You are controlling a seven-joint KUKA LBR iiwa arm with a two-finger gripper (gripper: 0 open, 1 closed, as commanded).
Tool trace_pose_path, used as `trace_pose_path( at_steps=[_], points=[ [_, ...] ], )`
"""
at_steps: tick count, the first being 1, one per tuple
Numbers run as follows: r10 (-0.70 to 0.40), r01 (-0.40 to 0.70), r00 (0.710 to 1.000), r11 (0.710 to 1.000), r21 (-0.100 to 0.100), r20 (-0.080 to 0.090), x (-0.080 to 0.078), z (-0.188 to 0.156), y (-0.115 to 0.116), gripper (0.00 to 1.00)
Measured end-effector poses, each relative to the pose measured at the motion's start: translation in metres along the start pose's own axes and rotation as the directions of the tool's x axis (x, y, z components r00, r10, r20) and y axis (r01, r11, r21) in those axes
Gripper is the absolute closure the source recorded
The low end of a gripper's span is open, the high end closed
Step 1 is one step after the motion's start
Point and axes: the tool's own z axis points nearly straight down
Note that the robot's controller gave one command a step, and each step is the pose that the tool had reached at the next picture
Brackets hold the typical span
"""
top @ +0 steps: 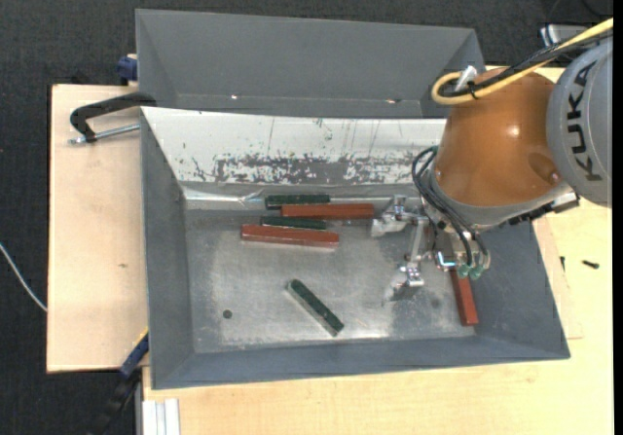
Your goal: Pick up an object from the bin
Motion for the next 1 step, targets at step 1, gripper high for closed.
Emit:
trace_pose_path(
  at_steps=[1],
  points=[
    [0.000,0.000,1.000,1.000,0.000,0.009,-0.0018,-0.0042,0.0000,0.00]
  ],
)
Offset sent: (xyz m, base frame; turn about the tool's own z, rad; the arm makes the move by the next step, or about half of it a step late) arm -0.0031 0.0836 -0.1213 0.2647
